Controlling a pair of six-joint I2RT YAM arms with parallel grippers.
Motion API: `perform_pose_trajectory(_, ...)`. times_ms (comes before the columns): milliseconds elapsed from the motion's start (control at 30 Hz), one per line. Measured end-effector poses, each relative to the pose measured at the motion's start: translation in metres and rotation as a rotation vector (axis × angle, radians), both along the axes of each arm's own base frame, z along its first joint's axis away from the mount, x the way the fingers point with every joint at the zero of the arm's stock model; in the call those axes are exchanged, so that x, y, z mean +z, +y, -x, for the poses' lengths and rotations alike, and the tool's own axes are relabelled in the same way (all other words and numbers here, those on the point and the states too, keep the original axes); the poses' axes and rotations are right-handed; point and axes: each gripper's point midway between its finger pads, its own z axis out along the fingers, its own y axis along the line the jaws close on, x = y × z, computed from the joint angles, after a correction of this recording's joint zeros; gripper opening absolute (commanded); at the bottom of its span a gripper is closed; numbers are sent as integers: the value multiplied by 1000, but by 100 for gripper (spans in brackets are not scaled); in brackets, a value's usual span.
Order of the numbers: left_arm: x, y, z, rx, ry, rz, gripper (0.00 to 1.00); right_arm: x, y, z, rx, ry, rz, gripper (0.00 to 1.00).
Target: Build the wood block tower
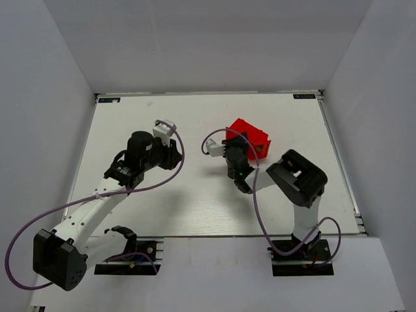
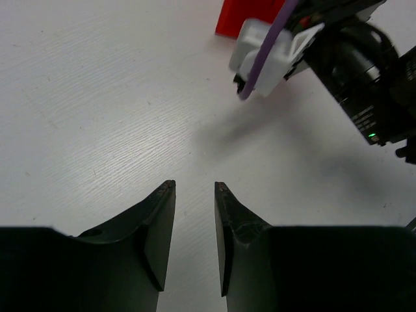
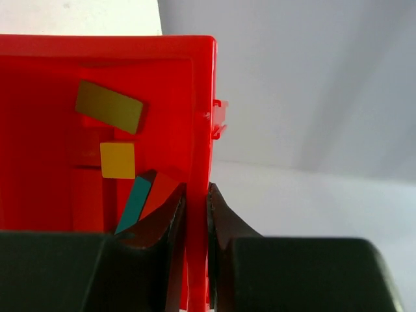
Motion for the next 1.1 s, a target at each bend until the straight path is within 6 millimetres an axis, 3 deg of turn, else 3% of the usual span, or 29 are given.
perform_pose_trajectory(100,1,-1,1,-6,-6,-1,43,-10,12,4,30,-33,140,0)
perform_pose_trajectory(267,0,-1,2,-9,-7,-5,49,-3,27,10,67,-89,249,0)
perform_pose_trajectory(367,0,-1,2,-8,-7,-7,50,-1,28,12,65,-91,266,11)
perform_pose_trajectory(533,0,-1,1,-8,-7,-8,51,-2,20,17,53,-84,233,12)
perform_pose_trajectory(633,0,-1,2,-7,-7,-9,51,-2,16,20,41,-80,202,0)
perform_pose_trajectory(867,-1,1,1,-2,-6,-14,51,-2,15,20,39,-78,239,0)
perform_pose_trajectory(1100,-1,2,0,8,-8,-18,51,-8,34,19,86,-86,406,0)
